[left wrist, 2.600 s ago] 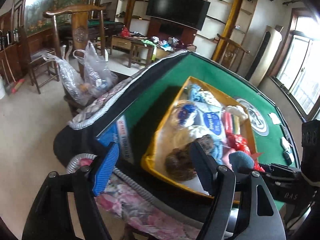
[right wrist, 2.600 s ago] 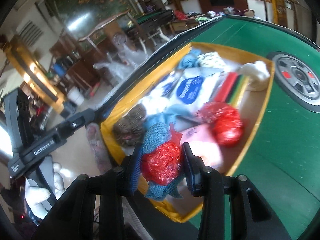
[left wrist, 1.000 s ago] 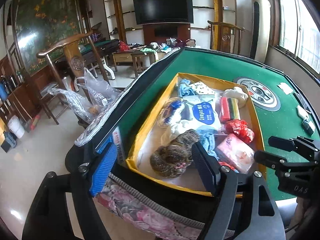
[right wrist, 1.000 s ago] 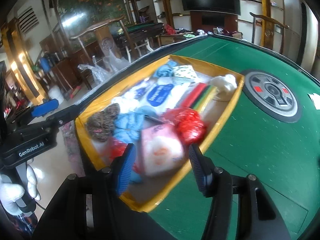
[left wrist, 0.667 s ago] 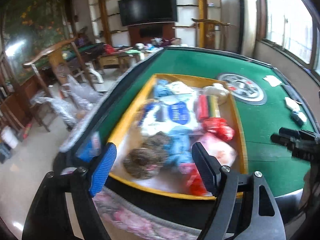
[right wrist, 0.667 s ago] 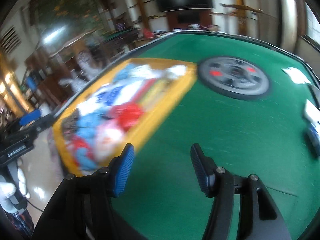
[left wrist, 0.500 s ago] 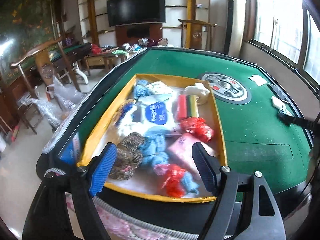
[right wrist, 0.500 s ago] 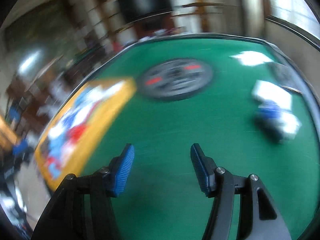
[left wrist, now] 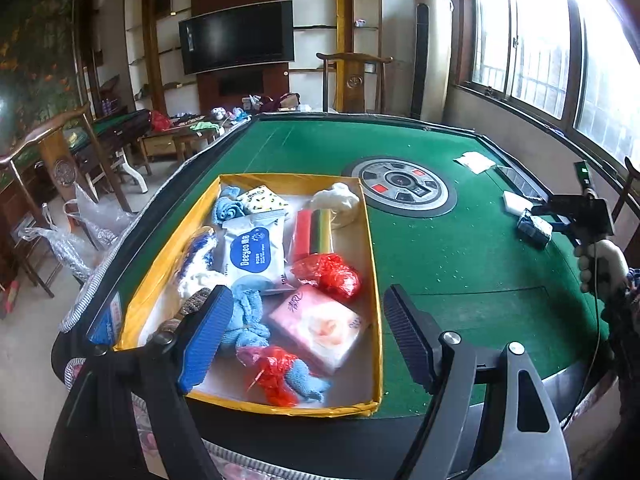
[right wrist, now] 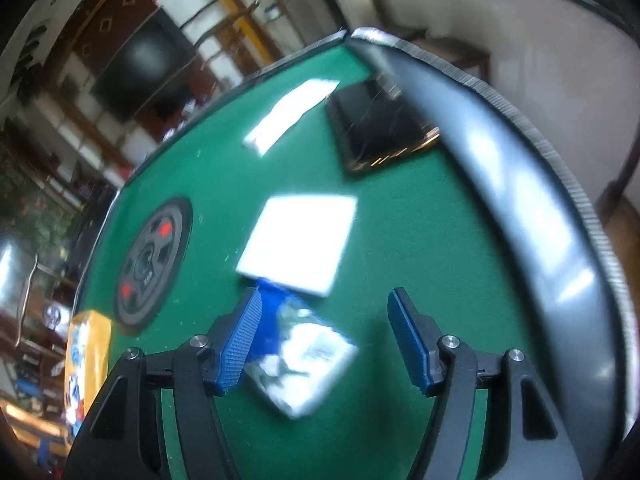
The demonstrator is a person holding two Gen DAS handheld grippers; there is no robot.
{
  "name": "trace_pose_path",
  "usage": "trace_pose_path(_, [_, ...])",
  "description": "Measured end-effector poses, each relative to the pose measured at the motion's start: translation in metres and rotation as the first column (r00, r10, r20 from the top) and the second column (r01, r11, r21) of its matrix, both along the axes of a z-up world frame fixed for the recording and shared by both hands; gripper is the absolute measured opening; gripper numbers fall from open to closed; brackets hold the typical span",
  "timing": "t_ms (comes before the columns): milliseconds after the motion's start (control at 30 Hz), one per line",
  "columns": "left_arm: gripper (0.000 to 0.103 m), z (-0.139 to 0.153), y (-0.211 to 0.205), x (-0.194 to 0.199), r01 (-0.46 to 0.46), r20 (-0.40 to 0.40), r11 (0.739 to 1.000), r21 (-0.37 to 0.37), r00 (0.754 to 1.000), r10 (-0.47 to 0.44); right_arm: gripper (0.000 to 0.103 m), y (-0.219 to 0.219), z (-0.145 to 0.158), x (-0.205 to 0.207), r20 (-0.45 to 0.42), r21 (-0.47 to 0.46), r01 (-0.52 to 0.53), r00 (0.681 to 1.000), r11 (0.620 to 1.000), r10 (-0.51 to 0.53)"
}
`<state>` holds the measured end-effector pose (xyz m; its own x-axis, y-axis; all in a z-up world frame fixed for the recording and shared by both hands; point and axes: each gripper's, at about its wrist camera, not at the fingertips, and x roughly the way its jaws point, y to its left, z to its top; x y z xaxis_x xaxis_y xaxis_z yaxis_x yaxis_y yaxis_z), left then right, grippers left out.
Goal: Organize soft objects
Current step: 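Grasp the blue-and-white tissue pack with the left gripper while the right grasps the white foam block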
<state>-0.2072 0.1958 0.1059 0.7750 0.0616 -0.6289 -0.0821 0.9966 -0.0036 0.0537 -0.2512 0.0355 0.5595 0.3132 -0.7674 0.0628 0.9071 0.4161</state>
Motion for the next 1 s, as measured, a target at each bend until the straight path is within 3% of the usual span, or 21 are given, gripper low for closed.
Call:
trace_pose_path(67, [0.078,-0.001,-0.002,0.002,0.001,-0.003,1.0,-0.001,1.0,-0.001,0.062,0.023,0.0,-0.004,0.02,-0.056,-0.067,0.997,0.996,0.068])
trace_pose_path(133, [0.078,-0.004,-0.005,0.007,0.006,-0.013,1.0,-0.006,1.0,-0.006,0.061,0.048,0.001,-0.014,0.013,-0.028,-0.181,0.983,0.983,0.182])
trace_pose_path(200, [0.078,-0.006,-0.009,0.011,0.026,-0.025,0.999,-0.026,0.999,-0.027,0.061,0.075,0.004,-0.027,0.02,-0.064,-0.262,0.964,0.963,0.264])
trace_pose_path(267, [0.078,-0.008,-0.017,0.016,0.06,-0.041,0.997,-0.043,0.997,-0.062,0.061,0.101,0.006,-0.039,0.026,-0.071,-0.354,0.934,0.932,0.357])
trace_pose_path(367, [0.078,-0.009,-0.033,0.02,0.13,-0.058,0.989,-0.071,0.989,-0.134,0.061,0.121,0.015,-0.051,0.041,0.017,-0.498,0.867,0.867,0.497])
trace_pose_path(400, [0.078,-0.009,-0.036,0.02,0.143,-0.059,0.987,-0.075,0.987,-0.147,0.061,0.117,0.02,-0.053,0.063,0.025,-0.504,0.863,0.863,0.502])
trace_pose_path(500, [0.078,-0.007,-0.047,0.021,0.176,-0.054,0.982,-0.069,0.982,-0.18,0.066,0.084,0.045,-0.045,0.14,-0.058,-0.328,0.932,0.943,0.333])
trace_pose_path(533, [0.078,-0.007,-0.049,0.021,0.184,-0.052,0.98,-0.071,0.981,-0.188,0.073,0.069,0.049,-0.036,0.143,-0.11,-0.22,0.961,0.969,0.235])
trace_pose_path(600, [0.078,-0.008,-0.052,0.022,0.189,-0.054,0.979,-0.079,0.98,-0.194,0.074,0.042,0.047,-0.015,0.106,-0.112,-0.083,0.99,0.99,0.095])
trace_pose_path(733, [0.078,-0.01,-0.051,0.025,0.19,-0.063,0.975,-0.111,0.978,-0.198,0.074,0.001,0.025,0.019,-0.012,-0.009,0.101,0.995,0.995,-0.101])
trace_pose_path(800, [0.078,-0.009,-0.05,0.027,0.19,-0.062,0.973,-0.132,0.978,-0.2,0.074,-0.007,0.018,0.028,-0.036,0.008,0.129,0.991,0.992,-0.128])
trace_pose_path(1000, [0.078,-0.005,-0.057,0.041,0.23,-0.072,0.952,-0.202,0.966,-0.248,0.073,0.028,0.007,0.056,-0.062,-0.091,0.125,0.989,0.988,-0.131])
